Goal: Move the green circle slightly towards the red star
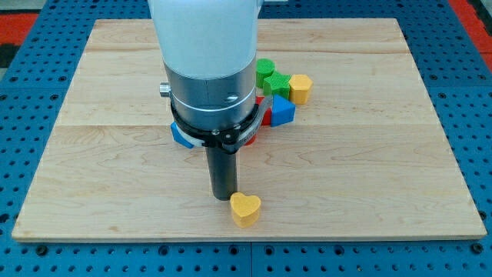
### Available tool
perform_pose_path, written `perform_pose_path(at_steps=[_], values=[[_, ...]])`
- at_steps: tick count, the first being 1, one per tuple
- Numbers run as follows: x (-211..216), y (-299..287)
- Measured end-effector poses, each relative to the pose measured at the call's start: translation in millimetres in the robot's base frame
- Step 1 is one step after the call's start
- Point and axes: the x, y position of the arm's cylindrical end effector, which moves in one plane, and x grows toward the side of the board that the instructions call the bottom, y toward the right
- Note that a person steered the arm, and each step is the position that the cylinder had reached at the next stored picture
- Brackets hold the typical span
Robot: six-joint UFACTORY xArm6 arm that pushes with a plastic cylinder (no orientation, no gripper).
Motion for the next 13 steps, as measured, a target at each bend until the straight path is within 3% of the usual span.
perform_pose_path(at_steps=[2,4,6,11,13], values=[[-8,-1],[-70,-11],[-106,-16],[-298,-17],[-304,41]])
